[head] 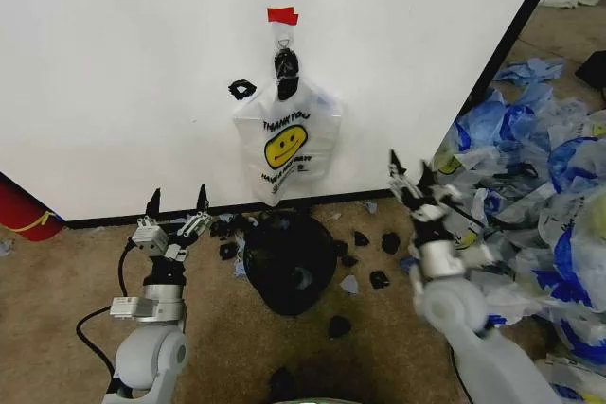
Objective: Pick up the garbage bag from the wall and place it over the trash bin.
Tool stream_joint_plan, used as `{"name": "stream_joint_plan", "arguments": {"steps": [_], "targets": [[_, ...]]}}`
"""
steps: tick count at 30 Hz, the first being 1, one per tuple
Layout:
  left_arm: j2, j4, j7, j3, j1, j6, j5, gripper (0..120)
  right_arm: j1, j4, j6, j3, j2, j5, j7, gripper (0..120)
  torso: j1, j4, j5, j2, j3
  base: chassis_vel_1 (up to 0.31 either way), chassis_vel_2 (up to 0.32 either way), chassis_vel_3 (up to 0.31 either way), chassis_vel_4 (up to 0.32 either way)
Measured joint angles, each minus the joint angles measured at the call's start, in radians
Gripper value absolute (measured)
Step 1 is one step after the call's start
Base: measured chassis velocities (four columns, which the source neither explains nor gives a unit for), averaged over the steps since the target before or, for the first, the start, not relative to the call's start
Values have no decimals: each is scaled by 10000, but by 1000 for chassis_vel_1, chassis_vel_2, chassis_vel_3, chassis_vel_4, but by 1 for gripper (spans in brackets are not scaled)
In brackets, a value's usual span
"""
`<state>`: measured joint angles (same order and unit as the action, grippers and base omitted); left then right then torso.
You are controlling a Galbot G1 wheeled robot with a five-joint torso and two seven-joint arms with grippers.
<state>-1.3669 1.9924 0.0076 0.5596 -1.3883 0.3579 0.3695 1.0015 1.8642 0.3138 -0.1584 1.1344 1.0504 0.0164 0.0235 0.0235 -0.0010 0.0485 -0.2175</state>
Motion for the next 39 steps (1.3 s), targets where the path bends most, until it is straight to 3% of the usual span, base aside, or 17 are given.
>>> {"name": "stream_joint_plan", "arguments": {"steps": [3, 10, 15, 29, 39], "targets": [[-85, -76, 5, -19, 28, -29, -133, 100, -1194, -656, -45, 994, 102, 864, -244, 100, 0, -1, 0, 0, 0, 0, 0, 0, 0], [-269, -113, 29, -101, 83, -105, -360, 100, -2946, -1306, -218, 2124, 544, 2212, -559, 98, 0, 1, 0, 0, 0, 0, 0, 0, 0], [-552, -126, 45, -83, 58, -111, -565, 100, -3920, -1969, -353, 2605, 1165, 2567, -682, 88, 0, 2, -2, 0, 1, 0, 0, 0, 0], [-1299, 223, 50, 239, -279, 31, -883, 100, -5292, -4012, -383, 3155, 2392, 3196, -1466, 93, 0, 2, -2, 0, 2, 0, 0, 0, 0], [-1420, 538, 42, 406, -462, 96, -900, 100, -5789, -4815, -401, 2998, 2969, 3262, -1763, 93, -1, 1, 0, 0, 2, 0, 0, 0, 0]]}}
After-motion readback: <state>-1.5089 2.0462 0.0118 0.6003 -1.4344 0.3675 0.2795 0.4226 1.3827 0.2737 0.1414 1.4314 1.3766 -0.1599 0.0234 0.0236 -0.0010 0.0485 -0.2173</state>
